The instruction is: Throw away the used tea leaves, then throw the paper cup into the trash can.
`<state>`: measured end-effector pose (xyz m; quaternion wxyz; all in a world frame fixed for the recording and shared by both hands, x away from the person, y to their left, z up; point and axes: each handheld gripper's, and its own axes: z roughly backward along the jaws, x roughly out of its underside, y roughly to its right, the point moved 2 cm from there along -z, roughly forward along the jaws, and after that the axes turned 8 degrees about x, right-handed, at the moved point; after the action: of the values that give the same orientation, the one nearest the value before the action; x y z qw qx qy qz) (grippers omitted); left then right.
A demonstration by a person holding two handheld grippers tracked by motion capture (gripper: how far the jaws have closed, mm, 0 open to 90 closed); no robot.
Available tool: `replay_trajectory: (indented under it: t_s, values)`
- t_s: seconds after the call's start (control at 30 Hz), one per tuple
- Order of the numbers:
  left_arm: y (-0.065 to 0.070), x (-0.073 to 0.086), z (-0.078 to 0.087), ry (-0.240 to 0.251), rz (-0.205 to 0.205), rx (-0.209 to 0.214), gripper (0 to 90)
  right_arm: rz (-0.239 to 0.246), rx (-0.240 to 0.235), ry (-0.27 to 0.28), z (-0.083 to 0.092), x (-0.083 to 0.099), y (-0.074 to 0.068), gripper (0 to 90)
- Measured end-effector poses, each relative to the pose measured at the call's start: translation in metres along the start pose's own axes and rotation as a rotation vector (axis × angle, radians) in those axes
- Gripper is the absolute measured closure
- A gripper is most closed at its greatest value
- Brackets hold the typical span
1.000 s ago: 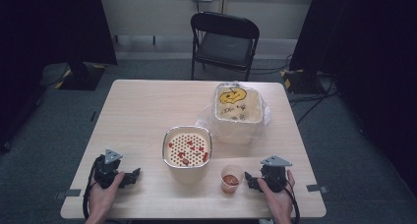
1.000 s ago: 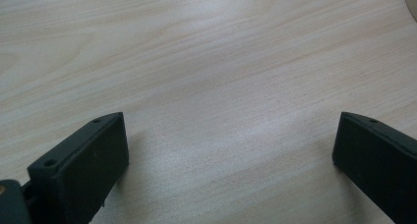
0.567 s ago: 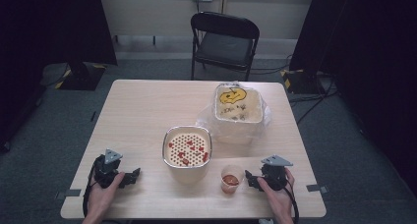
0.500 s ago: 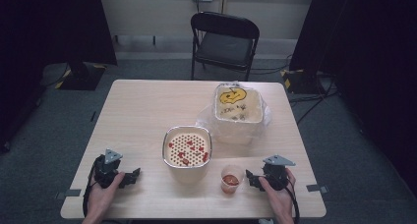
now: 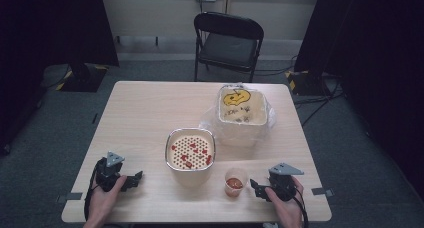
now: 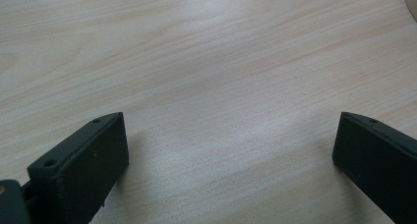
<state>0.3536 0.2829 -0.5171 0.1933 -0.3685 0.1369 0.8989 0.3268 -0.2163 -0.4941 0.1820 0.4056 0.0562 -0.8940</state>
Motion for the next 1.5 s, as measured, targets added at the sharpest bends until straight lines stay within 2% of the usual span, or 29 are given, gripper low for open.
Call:
replay_trajectory:
  t_s: [0.1,0.23,0.3,0.33,0.37,0.57,0.67,0.8,0.87,1.07,1.23,1.5]
  values:
    - [0.000,0.000,0.000,0.000,0.000,0.000,0.0,0.020,-0.027,0.012,0.011,0.003,-0.005,19.5]
    - [0.000,0.000,0.000,-0.001,-0.003,-0.001,0.0,0.045,-0.040,0.010,0.018,0.007,-0.010,19.7]
    - [0.000,0.000,0.000,-0.001,-0.001,0.000,0.0,0.063,-0.071,0.008,0.022,0.009,-0.020,19.8]
    - [0.000,0.000,0.000,-0.001,-0.001,0.000,0.0,0.063,-0.071,0.008,0.022,0.009,-0.020,19.8]
    - [0.000,0.000,0.000,0.000,0.000,0.000,0.0,0.074,-0.094,0.007,0.023,0.010,-0.028,19.7]
    - [0.000,0.000,0.000,0.000,0.000,0.000,0.0,0.110,-0.142,0.032,0.022,0.005,-0.045,19.4]
    - [0.000,0.000,0.000,0.000,-0.001,0.000,0.0,0.125,-0.189,0.045,0.020,0.001,-0.055,19.5]
    - [0.000,0.000,0.000,0.000,0.000,0.000,0.0,0.124,-0.214,0.062,0.013,-0.006,-0.064,19.7]
    - [0.000,0.000,0.000,0.000,-0.001,0.000,0.0,0.124,-0.213,0.066,0.008,-0.012,-0.067,23.7]
    - [0.000,0.000,0.000,-0.001,-0.003,-0.001,0.0,0.117,-0.240,0.067,-0.004,-0.018,-0.072,26.6]
    - [0.000,0.000,0.000,-0.001,-0.001,0.000,0.0,0.102,-0.246,0.096,-0.004,-0.018,-0.071,30.6]
    - [0.000,0.000,0.000,-0.001,-0.001,0.000,0.0,0.100,-0.252,0.106,-0.006,-0.019,-0.069,37.1]
